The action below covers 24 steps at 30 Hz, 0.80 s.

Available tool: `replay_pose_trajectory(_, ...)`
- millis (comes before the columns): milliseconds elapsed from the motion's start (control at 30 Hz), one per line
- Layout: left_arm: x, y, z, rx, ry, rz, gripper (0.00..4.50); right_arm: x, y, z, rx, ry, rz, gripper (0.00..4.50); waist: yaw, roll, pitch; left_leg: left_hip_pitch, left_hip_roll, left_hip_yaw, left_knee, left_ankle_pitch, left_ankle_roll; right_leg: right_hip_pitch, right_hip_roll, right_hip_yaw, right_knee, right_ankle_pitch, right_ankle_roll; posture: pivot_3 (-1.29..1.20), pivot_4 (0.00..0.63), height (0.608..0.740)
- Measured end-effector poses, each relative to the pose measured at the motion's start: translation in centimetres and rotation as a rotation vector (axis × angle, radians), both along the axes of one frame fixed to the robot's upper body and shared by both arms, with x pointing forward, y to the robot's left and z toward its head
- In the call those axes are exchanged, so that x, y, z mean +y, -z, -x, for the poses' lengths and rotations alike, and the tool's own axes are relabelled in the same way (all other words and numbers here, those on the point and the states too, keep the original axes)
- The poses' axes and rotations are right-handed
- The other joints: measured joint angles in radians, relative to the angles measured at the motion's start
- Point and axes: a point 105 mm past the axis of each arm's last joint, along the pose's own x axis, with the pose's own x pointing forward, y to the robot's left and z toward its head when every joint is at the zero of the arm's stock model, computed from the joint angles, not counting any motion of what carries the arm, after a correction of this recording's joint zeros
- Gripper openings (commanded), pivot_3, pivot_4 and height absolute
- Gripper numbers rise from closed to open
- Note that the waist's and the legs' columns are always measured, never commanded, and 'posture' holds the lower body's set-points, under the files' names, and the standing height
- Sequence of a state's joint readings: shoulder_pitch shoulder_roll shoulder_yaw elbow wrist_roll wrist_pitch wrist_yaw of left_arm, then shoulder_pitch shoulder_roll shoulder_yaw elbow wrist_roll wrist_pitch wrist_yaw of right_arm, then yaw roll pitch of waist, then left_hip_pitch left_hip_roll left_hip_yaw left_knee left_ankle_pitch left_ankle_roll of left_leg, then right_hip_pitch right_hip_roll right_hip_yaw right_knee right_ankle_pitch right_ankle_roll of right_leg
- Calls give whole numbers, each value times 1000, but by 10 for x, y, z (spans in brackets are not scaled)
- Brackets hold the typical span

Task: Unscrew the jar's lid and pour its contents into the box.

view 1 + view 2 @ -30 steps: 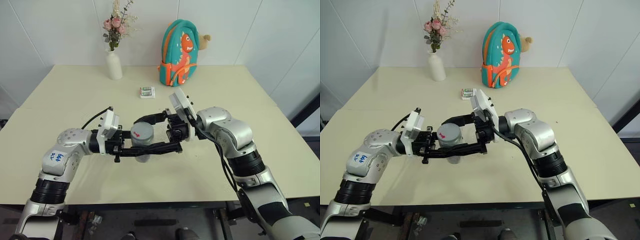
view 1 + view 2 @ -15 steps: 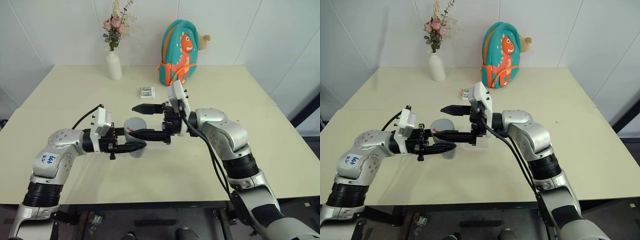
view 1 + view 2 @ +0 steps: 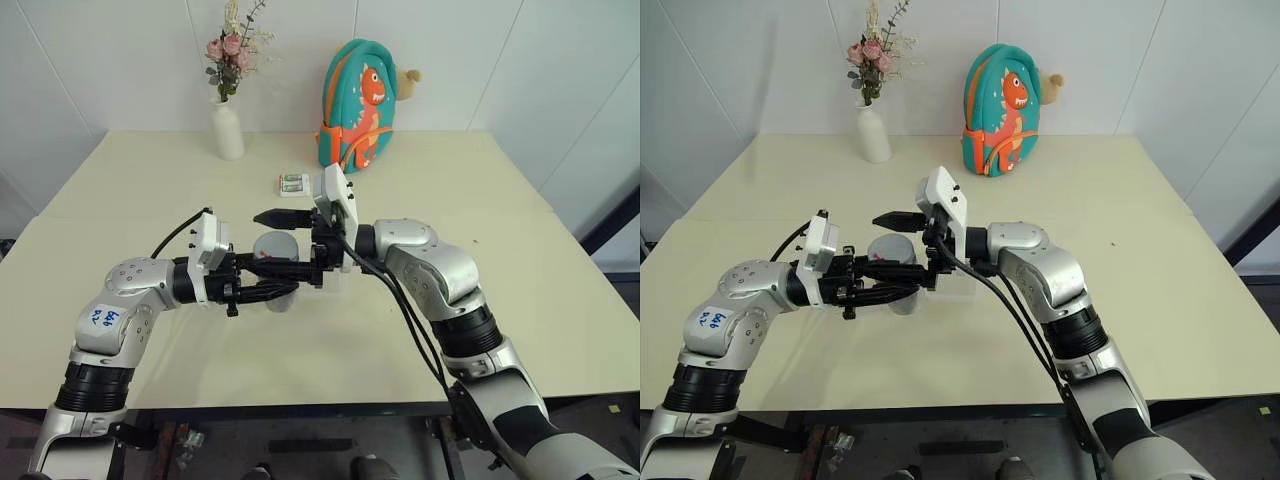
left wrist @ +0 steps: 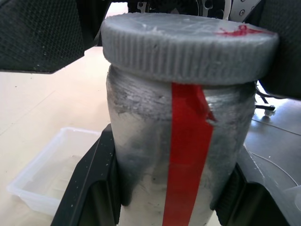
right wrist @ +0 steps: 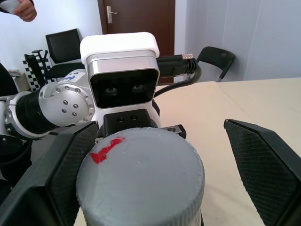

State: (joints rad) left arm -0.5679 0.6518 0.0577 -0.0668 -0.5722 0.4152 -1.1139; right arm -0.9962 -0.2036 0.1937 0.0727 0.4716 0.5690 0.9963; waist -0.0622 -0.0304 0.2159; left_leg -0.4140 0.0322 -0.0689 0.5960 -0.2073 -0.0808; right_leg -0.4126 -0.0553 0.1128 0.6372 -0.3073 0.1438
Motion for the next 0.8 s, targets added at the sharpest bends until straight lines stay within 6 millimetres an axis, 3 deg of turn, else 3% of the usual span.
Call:
replay_pose_trajectory(133,0,-1,-1,-1,-10,4,1975,-8,-1,-3,-3,0,16,4493,2,0,0,0,0,0,0,0,0,0,0,0,-1,0,0,0,150,740)
replay_pose_trajectory(267,3,2,-2,6,-23,5,1975,-36,-5,-4,-12,6,29,4493,4,0,0,0,0,0,0,0,0,0,0,0,-1,0,0,0,150,740)
replay_pose_trajectory(400,3,8,2,25,0,-2,1975,-82,-12,-27,-11,173,7,4493,6,0,0,0,0,0,0,0,0,0,0,0,-1,0,0,0,150,740)
replay_pose_trajectory(533,3,8,3,21,3,-4,1975,-99,-6,-26,12,175,16,4493,-4,0,0,0,0,0,0,0,0,0,0,1,-1,0,0,0,150,740)
replay_pose_trajectory(633,3,8,3,21,2,-3,1975,-94,-10,-16,16,113,13,4493,-14,0,0,0,0,0,0,0,0,0,0,0,-1,0,0,0,150,740)
replay_pose_trajectory(800,3,7,2,19,-6,0,1975,-51,-9,7,-3,-20,-16,4493,-24,0,0,1,0,0,0,0,0,0,0,1,1,0,0,0,150,740)
